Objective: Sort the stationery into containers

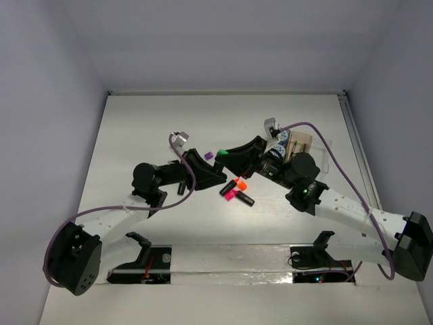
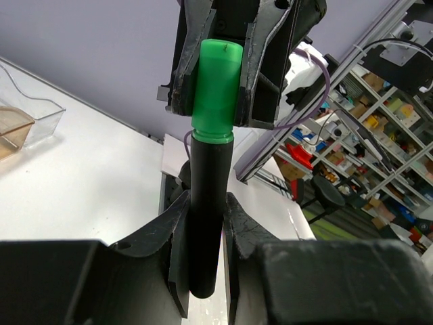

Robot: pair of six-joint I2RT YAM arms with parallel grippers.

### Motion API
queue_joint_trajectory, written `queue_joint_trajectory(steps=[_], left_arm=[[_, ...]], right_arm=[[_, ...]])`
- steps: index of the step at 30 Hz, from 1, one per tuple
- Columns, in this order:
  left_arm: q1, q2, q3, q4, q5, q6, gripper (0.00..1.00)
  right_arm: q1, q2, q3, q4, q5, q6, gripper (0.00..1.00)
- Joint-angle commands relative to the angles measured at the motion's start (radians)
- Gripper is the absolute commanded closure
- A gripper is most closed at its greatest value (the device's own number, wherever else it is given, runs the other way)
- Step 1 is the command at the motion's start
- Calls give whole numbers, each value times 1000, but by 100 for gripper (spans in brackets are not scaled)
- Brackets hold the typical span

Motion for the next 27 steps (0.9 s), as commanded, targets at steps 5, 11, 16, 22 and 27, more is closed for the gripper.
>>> queue_joint_trajectory(steps=[5,11,16,22,27], left_arm=[[48,16,155,515,-254,-56,100],[59,24,201,508,-241,-60,100],[68,24,209,496,-241,-59,100],[68,41,233,496,-237,-69,100],[68,62,243,522,-237,-93,100]], right_arm=[[134,65,-86,-216,-231,-25,100],[154,69,-124,-232,-218,-32,100],[154,32,-138,-327,-238,-75,100],[154,55,-167,-361,-287,-69,100],[163,98,-179,-306,-313,-45,100]])
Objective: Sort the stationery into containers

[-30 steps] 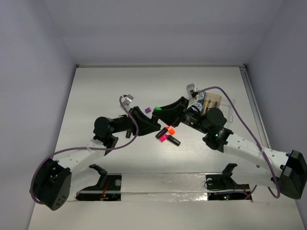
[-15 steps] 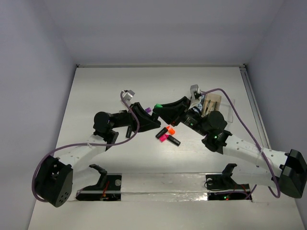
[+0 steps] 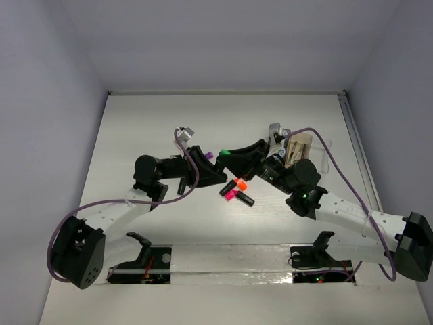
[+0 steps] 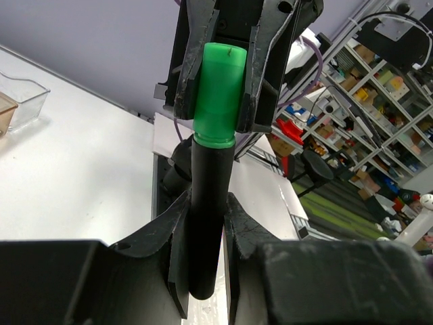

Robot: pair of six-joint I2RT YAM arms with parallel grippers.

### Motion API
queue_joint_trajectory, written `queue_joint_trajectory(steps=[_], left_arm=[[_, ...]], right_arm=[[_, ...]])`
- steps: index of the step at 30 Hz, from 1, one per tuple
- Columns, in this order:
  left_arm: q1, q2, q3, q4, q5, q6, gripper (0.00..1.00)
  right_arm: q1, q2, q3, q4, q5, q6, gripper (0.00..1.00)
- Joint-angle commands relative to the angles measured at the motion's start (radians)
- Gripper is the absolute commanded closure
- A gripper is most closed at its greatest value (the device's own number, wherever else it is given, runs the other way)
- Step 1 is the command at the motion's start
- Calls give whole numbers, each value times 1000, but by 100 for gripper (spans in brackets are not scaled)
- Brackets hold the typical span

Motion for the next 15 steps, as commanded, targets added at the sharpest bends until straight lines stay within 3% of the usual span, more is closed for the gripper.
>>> queue_joint_trajectory(steps=[1,9,15], left_arm=[[41,7,167,549,-362,-73,100],[41,-2,186,538,-356,-70,100],[41,-63,178,431,-361,8,100]], right_arm=[[126,118,-107,-380,-407,-5,100],[156,141,-120,-423,-352,1,100],[156,78,-160,-475,-341,10,100]])
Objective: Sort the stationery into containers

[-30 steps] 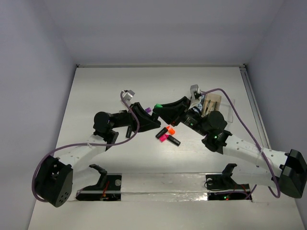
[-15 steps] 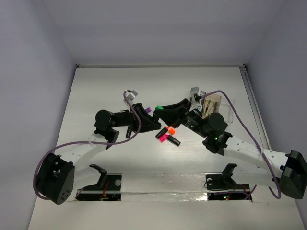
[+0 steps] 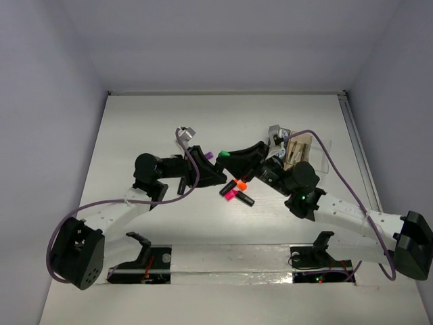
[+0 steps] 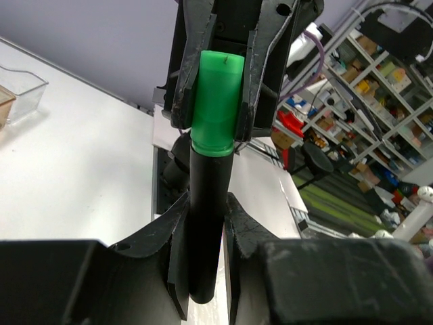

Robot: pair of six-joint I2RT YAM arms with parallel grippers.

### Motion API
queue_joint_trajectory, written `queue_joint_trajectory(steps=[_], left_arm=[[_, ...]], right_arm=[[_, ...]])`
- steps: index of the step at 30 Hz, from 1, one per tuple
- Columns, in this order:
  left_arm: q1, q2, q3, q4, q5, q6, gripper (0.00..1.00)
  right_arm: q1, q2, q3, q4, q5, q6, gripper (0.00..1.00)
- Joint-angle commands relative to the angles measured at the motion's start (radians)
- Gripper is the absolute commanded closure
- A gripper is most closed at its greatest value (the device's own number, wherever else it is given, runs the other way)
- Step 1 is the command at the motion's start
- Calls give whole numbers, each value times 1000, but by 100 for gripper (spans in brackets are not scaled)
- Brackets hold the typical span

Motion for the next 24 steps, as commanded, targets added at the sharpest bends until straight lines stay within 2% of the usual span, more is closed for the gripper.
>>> queue_joint_trajectory(steps=[1,6,9,16,24], left_arm=[[32,-60,163,469,-386,-5,100],[32,-51,163,478,-383,-13,100],[32,-70,171,424,-387,30,100],[32,-67,171,406,-384,42,100],[23,-66,137,423,-378,33,100]], right_arm=[[144,68,-136,-519,-386,3,100],[154,77,-122,-613,-406,-12,100],[154,71,-129,-663,-412,3,100],[163,91,-124,-728,-369,21,100],[163,-47,-121,-633,-226,52,100]])
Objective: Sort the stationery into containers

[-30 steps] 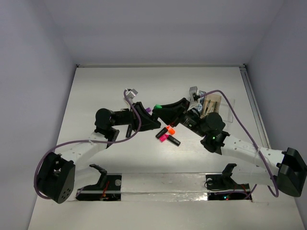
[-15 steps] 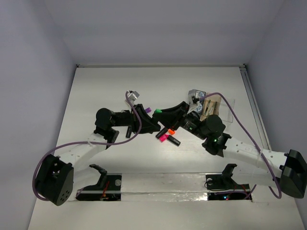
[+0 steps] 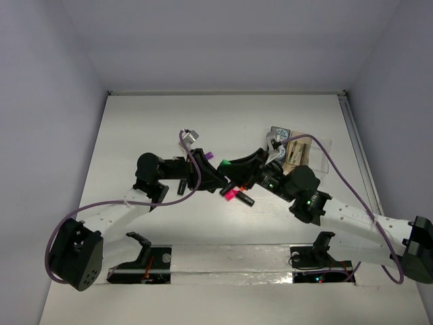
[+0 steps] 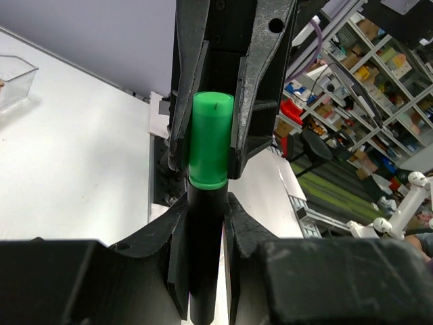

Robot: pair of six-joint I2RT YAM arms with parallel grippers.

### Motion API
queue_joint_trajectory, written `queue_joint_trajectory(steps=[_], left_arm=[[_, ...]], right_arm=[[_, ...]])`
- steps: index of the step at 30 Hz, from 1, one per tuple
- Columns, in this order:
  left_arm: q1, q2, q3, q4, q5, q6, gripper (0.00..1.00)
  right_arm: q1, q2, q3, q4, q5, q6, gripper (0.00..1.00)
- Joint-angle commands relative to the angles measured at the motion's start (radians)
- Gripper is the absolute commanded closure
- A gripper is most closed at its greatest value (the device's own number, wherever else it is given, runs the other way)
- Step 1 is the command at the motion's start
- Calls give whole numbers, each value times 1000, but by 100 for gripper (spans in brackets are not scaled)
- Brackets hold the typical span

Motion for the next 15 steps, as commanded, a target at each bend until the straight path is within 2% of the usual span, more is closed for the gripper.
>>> queue_joint_trajectory(steps=[1,6,15], left_arm=[[32,-52,136,492,-408,-19,100],[21,-51,113,474,-411,-17,100],[12,-48,94,432,-402,-11,99]], right_arm=[[121,15,-97,-465,-251,7,100],[121,-37,-90,-376,-136,32,100],[102,-15,-87,-348,-98,58,100]])
